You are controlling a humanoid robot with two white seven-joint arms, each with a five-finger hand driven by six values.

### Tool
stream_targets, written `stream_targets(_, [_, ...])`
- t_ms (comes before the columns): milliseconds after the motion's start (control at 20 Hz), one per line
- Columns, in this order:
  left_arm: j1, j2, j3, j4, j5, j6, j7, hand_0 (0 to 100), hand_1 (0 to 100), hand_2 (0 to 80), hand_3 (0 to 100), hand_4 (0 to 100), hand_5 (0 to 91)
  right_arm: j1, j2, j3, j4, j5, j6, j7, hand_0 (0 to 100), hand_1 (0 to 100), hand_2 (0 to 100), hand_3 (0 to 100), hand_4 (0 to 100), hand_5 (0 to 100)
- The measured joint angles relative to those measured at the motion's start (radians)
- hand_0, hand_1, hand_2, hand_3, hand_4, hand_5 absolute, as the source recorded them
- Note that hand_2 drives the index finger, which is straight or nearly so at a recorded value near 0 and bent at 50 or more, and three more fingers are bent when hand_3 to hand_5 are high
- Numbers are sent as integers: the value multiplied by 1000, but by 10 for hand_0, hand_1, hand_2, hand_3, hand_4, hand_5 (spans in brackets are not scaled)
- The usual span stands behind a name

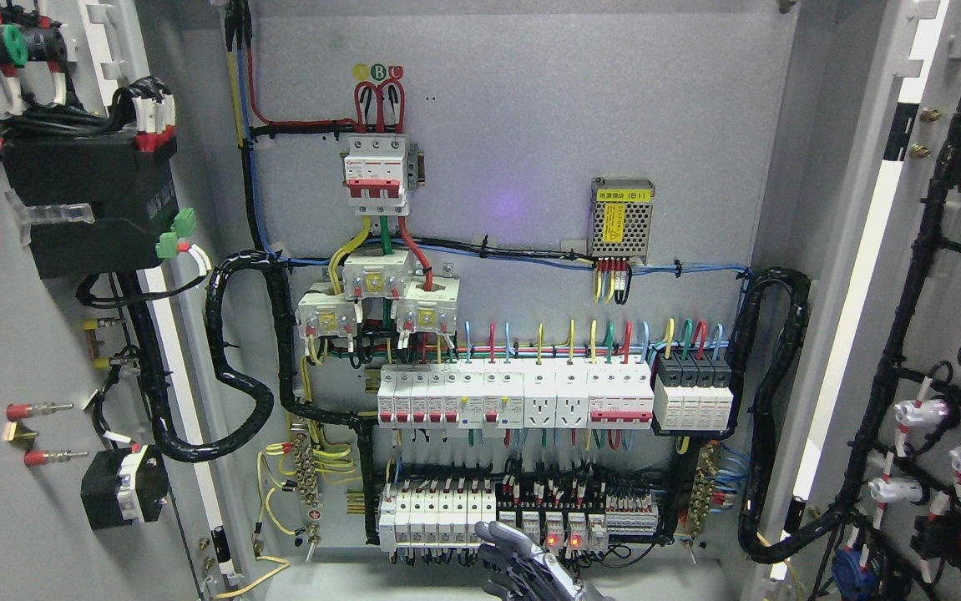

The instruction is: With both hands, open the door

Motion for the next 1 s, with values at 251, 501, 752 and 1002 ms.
stream_targets(251, [156, 47, -73, -301, 29, -3, 4, 0, 0, 0, 0, 0, 0, 73, -10, -32, -20, 0, -60, -1, 0, 0, 0, 0, 0, 0])
stream_targets(501, [275, 98, -119, -590, 41, 0, 4, 0, 0, 0, 0, 0, 0, 149, -17, -65, -32, 0, -113, -6, 0, 0, 0, 0, 0, 0])
stream_targets(752, [355, 147, -146, -847, 45, 2, 5, 0, 0, 0, 0, 0, 0, 219, -19, -114, -40, -2, -199, 3, 0, 0, 0, 0, 0, 0])
stream_targets(1002, [388, 187, -160, -1044, 48, 4, 6, 0, 0, 0, 0, 0, 0, 265, -17, -171, -45, -5, -322, 5, 0, 0, 0, 0, 0, 0])
